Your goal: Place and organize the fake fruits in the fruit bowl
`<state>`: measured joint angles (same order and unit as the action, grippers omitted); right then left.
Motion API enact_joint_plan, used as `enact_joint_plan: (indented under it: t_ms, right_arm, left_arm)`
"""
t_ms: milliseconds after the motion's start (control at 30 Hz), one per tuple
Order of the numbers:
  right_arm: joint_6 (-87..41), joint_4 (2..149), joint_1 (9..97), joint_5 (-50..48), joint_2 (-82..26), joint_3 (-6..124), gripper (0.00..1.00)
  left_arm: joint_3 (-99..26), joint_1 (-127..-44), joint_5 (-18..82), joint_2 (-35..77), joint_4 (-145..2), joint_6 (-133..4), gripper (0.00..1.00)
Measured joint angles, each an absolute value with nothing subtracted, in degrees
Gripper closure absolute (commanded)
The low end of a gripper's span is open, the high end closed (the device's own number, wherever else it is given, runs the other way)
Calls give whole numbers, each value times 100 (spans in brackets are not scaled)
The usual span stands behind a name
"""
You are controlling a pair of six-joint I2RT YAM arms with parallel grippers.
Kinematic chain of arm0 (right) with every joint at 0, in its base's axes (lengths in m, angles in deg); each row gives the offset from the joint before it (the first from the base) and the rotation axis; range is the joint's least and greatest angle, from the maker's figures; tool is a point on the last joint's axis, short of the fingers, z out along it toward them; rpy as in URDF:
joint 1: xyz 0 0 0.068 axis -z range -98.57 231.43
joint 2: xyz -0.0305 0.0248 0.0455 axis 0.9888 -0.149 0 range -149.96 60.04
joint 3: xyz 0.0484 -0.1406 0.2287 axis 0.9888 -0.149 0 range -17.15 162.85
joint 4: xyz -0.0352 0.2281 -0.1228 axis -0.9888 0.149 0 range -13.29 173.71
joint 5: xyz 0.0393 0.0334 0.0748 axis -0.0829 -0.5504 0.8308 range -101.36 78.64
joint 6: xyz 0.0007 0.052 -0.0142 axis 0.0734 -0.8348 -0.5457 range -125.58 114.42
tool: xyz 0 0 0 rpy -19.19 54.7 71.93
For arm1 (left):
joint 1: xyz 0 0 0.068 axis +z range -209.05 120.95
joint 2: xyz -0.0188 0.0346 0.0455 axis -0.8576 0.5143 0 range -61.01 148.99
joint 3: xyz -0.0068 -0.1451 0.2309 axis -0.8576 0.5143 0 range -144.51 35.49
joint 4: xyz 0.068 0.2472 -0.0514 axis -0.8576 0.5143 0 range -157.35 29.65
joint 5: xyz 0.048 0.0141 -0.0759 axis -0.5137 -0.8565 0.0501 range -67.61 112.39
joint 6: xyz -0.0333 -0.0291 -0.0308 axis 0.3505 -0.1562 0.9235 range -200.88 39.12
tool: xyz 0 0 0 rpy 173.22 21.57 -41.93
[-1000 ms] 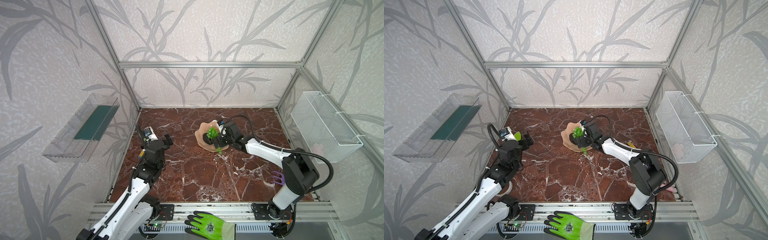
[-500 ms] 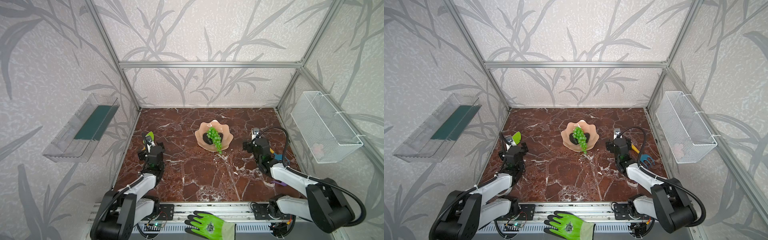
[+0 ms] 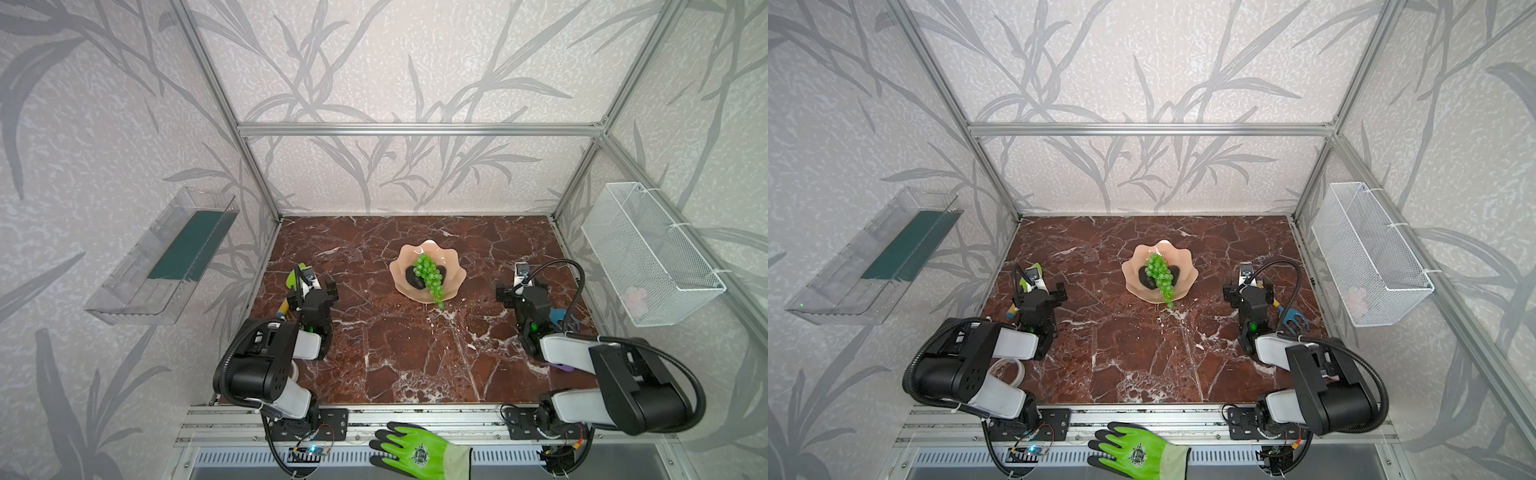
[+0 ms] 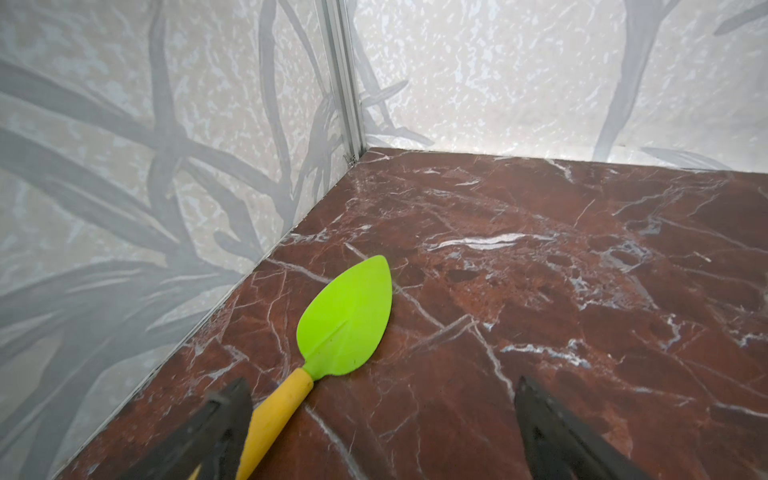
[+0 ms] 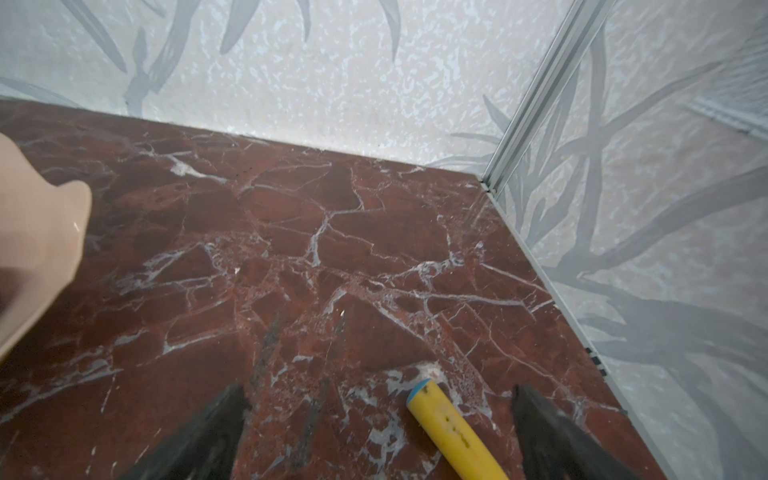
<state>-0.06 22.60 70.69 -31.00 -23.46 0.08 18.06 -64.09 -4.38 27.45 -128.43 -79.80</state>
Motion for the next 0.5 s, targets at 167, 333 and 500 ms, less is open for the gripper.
enact_joint_plan:
  t_ms: [167, 333, 500]
  right_arm:
    - [9, 1950, 7076, -2879, -3111, -57, 1]
    - [42, 1644, 6990, -2910, -3144, 36, 1]
    - [110, 1375, 6929, -2936, -3225, 36, 1]
  left_arm:
    - [1581, -6308, -295, 2743, -12607, -7956, 1]
    - [1472, -6223, -147, 2743, -12270, -7893, 1]
    - [1439, -6192, -99, 2743, -12126, -7871, 1]
